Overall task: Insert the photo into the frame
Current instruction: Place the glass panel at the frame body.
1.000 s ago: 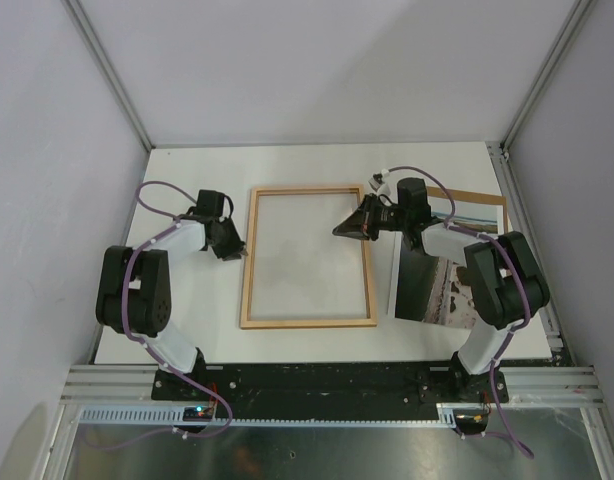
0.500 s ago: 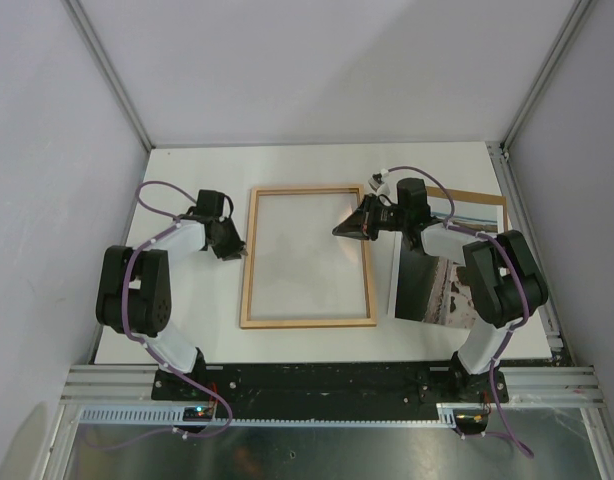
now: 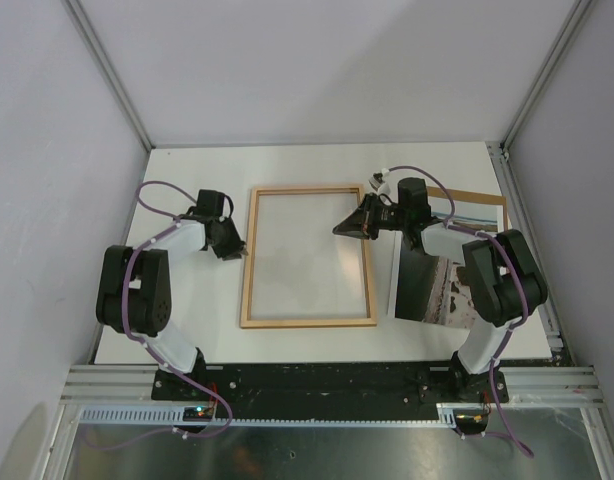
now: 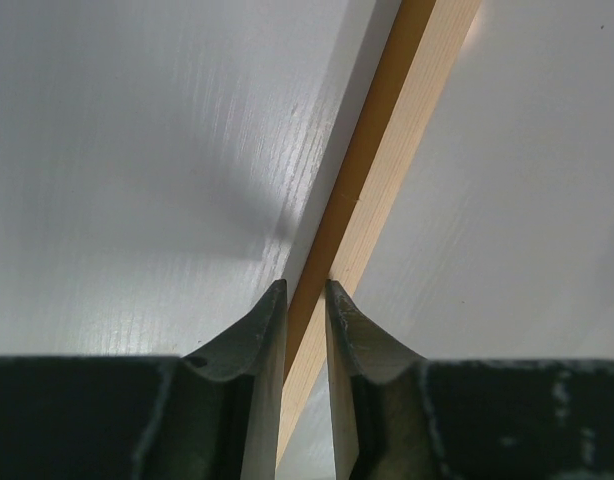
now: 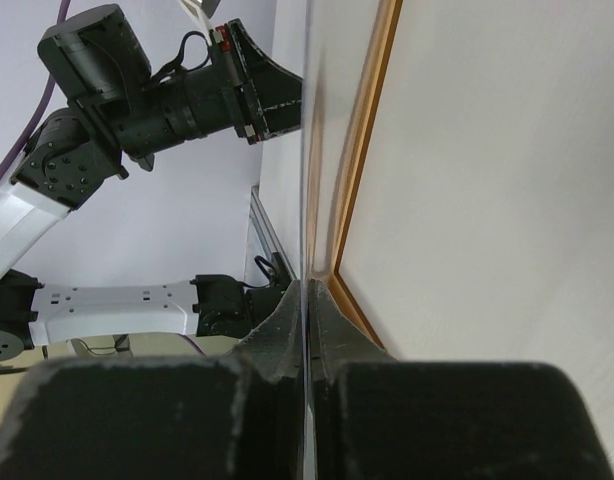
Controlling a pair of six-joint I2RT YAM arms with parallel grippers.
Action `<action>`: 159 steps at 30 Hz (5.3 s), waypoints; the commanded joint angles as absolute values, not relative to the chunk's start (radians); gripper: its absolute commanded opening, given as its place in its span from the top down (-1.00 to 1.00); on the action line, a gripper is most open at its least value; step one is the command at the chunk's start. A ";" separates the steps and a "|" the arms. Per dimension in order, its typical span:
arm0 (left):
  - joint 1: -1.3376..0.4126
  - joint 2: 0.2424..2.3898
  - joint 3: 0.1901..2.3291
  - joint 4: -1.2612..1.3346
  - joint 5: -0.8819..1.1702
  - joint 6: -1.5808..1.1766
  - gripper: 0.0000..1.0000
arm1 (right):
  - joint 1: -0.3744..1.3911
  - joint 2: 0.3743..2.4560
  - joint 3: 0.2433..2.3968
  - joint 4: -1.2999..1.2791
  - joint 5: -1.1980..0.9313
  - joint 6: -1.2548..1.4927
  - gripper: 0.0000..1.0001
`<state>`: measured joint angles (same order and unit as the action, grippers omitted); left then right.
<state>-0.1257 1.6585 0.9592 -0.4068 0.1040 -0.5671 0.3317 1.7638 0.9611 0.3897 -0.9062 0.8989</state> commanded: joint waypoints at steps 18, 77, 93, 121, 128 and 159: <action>-0.134 1.731 0.931 -0.458 0.059 -0.540 0.49 | 0.342 1.808 0.961 0.482 -0.922 0.948 1.00; -0.133 1.737 0.931 -0.459 0.068 -0.533 0.50 | 0.361 1.822 0.995 0.221 -0.790 0.735 1.00; -0.134 1.736 0.934 -0.458 0.068 -0.532 0.49 | 0.362 1.812 1.029 0.133 -0.712 0.697 0.78; -0.133 1.738 0.936 -0.459 0.073 -0.531 0.49 | 0.367 1.784 1.071 -0.029 -0.575 0.619 0.02; -0.133 1.739 0.936 -0.458 0.070 -0.530 0.49 | 0.360 1.775 1.079 -0.074 -0.538 0.600 -0.16; -0.125 1.685 0.990 -0.470 0.083 -0.539 0.37 | 0.304 1.663 1.080 -0.302 -0.234 0.484 -0.03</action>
<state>-0.1207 1.6752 0.9771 -0.3950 0.1104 -0.5652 0.2790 1.7031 1.0458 -0.2790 -0.3016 0.5087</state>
